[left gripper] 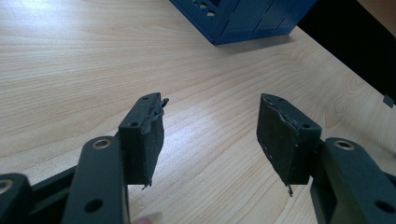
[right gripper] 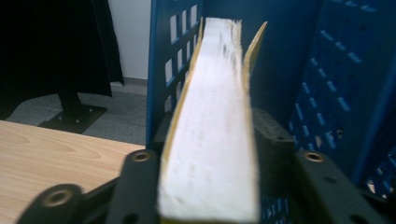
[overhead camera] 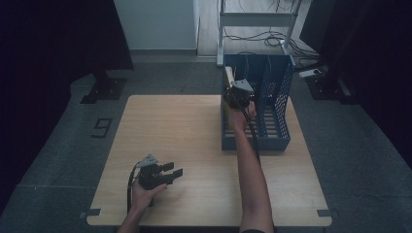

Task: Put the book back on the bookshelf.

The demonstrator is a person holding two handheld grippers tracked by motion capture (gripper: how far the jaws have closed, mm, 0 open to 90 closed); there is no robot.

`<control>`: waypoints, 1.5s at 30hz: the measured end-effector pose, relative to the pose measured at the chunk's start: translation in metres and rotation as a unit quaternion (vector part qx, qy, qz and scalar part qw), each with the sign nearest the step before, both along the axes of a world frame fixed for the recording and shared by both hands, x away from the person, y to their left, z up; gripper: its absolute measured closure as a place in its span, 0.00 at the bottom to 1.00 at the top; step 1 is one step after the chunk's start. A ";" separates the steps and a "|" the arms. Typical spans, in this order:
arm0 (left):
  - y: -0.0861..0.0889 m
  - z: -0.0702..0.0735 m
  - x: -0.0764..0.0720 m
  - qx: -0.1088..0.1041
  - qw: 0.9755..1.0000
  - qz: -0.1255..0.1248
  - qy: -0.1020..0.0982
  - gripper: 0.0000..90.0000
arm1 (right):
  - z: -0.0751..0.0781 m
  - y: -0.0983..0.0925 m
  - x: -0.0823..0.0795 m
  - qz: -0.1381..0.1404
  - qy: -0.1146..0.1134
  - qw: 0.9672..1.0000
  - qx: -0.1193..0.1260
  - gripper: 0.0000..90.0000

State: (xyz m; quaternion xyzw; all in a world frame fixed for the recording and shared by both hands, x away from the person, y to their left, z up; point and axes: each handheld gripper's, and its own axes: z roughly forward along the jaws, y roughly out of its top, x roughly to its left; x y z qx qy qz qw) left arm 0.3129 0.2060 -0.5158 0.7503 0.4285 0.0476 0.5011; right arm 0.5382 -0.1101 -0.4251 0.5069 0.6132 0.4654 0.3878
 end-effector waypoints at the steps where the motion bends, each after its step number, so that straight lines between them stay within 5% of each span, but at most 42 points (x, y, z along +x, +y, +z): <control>1: 0.000 0.000 0.000 0.000 1.000 0.000 0.000 0.46 | 0.000 0.000 0.000 0.000 0.000 1.000 0.000 0.62; 13: -0.001 0.000 0.000 -0.001 1.000 -0.002 0.001 0.46 | 0.003 -0.002 -0.016 0.006 -0.014 1.000 -0.027 0.50; 34: -0.002 -0.001 0.001 0.007 1.000 -0.002 0.005 0.45 | 0.011 -0.016 -0.055 0.030 -0.012 0.999 -0.008 0.41; 45: -0.002 -0.002 0.002 0.010 1.000 0.002 0.007 0.46 | 0.006 -0.029 -0.095 0.075 -0.014 0.997 0.013 0.41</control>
